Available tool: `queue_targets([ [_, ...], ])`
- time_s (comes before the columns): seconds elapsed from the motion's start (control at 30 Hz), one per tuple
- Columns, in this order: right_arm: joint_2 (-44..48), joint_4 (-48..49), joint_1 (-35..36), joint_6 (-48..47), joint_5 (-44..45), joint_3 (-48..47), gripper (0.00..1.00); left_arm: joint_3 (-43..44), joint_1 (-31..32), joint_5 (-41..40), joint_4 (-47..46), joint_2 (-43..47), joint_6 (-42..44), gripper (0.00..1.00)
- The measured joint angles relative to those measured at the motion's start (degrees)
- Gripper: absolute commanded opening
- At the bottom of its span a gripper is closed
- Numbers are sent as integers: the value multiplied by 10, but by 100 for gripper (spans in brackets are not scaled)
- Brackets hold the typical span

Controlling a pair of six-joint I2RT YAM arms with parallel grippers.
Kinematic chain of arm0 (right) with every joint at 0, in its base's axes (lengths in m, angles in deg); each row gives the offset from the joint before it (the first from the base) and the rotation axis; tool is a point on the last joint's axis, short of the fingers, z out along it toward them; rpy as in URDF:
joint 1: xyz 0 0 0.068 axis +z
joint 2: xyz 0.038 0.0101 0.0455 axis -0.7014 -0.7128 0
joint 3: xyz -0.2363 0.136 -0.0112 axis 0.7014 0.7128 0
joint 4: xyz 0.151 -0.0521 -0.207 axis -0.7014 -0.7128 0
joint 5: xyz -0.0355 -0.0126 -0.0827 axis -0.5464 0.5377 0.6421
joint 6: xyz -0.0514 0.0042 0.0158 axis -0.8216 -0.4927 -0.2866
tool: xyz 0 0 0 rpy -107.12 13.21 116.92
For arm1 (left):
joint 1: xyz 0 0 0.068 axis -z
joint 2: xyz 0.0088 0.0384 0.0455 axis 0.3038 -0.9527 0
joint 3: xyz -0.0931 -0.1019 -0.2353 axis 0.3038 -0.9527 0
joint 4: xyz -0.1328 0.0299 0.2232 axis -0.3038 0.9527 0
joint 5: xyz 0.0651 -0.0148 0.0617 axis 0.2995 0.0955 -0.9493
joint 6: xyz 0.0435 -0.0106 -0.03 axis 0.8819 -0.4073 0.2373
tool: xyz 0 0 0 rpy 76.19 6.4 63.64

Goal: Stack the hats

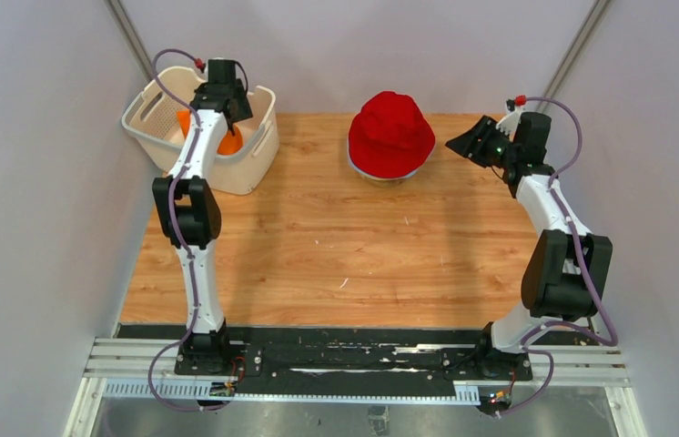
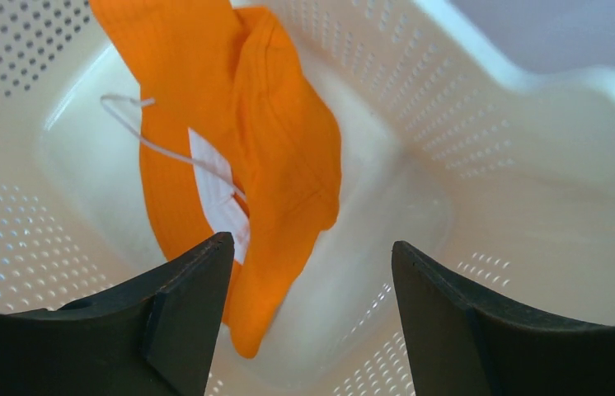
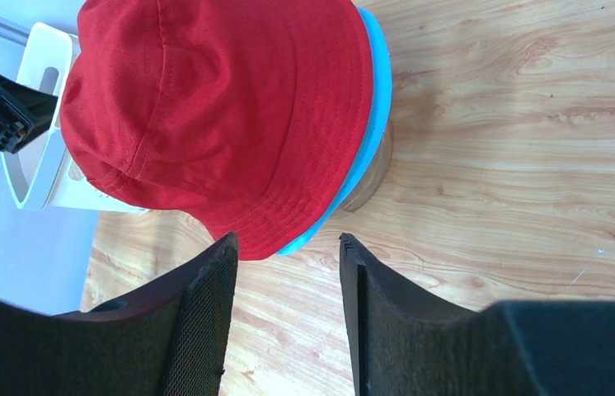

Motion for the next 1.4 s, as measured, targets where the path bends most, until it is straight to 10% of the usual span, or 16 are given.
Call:
queue_targets([
  [0.4,0,4,0,4,-6,0,48,84,-5,16,30,-34,14,73],
  [1.4,-27,66,0,63,-43,19,47,-330,5,52,92,206,-20,71],
])
